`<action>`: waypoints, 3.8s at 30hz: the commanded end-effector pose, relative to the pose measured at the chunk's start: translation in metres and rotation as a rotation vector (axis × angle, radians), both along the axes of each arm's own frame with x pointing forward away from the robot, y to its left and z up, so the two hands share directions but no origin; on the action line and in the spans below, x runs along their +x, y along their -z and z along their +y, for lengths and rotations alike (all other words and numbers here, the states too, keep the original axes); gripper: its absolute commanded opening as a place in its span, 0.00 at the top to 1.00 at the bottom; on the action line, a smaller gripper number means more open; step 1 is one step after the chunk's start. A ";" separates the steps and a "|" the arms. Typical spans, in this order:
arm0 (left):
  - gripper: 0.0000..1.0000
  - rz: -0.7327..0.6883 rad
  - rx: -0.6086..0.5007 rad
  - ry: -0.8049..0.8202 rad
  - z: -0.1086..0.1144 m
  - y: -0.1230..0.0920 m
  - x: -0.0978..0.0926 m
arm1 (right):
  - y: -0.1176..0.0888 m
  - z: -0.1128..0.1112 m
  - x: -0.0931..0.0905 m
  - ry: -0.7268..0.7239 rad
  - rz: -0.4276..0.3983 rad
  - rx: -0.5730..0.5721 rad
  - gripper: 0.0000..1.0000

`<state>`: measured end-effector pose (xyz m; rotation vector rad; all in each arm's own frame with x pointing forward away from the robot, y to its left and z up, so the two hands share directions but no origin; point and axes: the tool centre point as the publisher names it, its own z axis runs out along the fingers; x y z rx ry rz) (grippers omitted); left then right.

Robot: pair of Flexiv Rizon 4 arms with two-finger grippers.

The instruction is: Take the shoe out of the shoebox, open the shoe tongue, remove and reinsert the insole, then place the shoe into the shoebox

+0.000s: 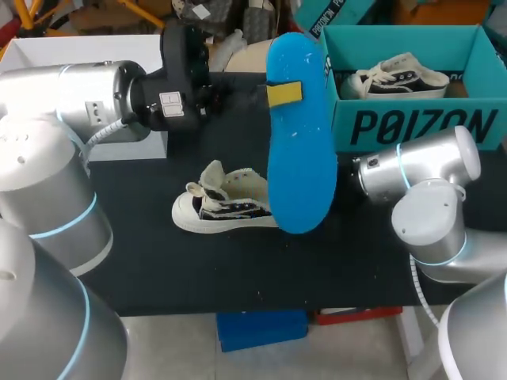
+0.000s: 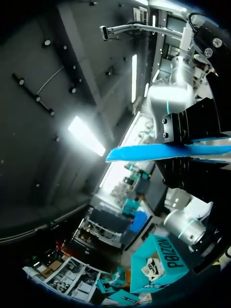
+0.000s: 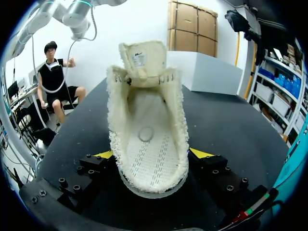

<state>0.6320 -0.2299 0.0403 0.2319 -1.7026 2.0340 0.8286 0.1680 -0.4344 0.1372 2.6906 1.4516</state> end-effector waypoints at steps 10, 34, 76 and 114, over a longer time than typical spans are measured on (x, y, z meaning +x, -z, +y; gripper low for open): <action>1.00 -0.007 0.041 -0.036 0.004 -0.019 -0.013 | 0.001 0.001 0.001 0.001 0.001 -0.002 1.00; 1.00 -0.007 0.041 -0.036 0.004 -0.019 -0.013 | -0.005 -0.010 -0.001 -0.065 0.168 -0.525 0.00; 1.00 -0.007 0.041 -0.036 0.004 -0.019 -0.013 | -0.006 0.010 -0.004 -0.071 0.144 -0.918 0.00; 1.00 -0.007 0.041 -0.036 0.004 -0.019 -0.013 | -0.003 0.008 -0.002 -0.059 0.030 -0.517 0.00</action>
